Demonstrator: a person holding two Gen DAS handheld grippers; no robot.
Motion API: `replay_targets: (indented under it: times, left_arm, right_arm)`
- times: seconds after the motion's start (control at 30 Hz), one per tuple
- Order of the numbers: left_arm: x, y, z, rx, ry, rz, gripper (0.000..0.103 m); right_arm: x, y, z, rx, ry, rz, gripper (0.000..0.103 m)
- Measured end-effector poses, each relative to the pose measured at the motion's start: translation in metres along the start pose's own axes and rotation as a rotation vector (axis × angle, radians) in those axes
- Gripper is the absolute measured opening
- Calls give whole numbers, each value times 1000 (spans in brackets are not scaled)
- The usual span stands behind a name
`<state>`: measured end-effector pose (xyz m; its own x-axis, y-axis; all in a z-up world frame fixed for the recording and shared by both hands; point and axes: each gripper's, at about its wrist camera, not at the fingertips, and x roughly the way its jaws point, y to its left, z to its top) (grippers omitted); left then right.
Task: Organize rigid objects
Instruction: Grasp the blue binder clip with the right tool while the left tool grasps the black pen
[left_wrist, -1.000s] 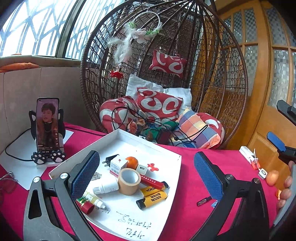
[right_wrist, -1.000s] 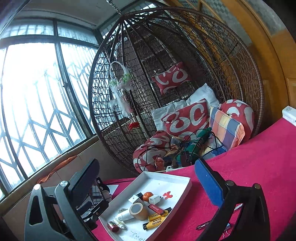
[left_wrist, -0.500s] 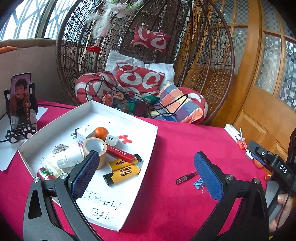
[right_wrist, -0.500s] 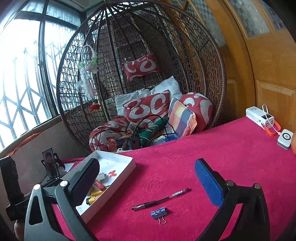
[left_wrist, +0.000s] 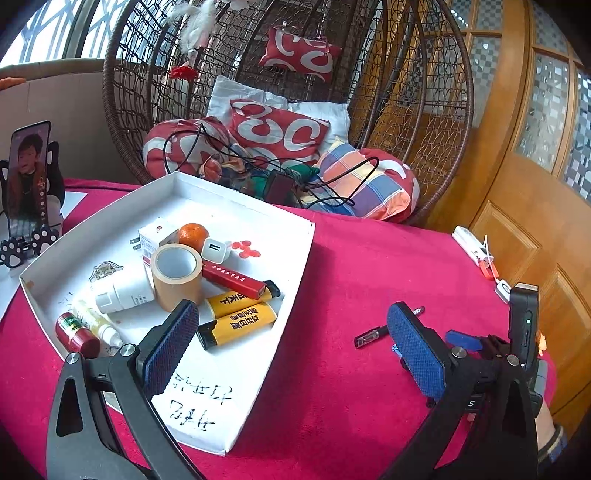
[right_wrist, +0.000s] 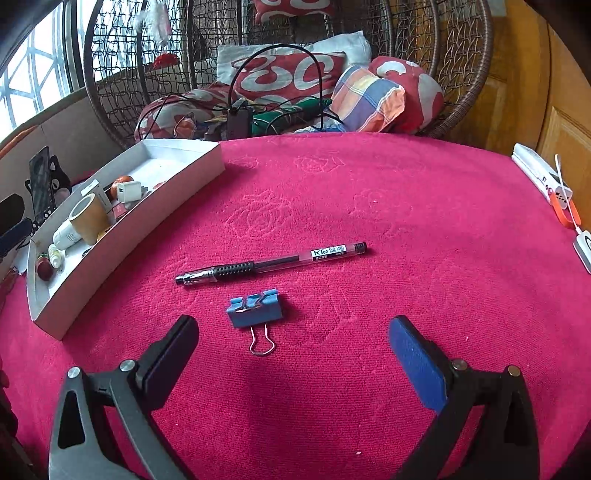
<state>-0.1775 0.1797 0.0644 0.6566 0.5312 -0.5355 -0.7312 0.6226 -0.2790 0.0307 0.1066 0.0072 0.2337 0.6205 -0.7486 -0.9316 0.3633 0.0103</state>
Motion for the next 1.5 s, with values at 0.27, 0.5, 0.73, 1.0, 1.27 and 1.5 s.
replay_targets:
  times: [0.27,0.5,0.73,1.0,1.27,1.5]
  left_arm:
    - [25,-17,0,95,80,-56,103]
    - [79,-73,-10,349,191,-115,103]
    - [141,-123,-27,524,322,-149,80]
    - [144,-128,-37,583,346,-232,32]
    - [121,-117,-38,486,284,-239,9]
    - [86,-106,-32,379,204,-274,9]
  right_arm:
    - [13,19,6,-136,22,14,31]
    - [-14,-23,-20,-22,17,-6,31]
    - [-19,-42,-24,80,6,62,31]
    - [-18,-45,-26,97,3,87,31]
    - [-18,-44,-25,99,2,85,31]
    - [-20,-45,-26,107,-5,79,31]
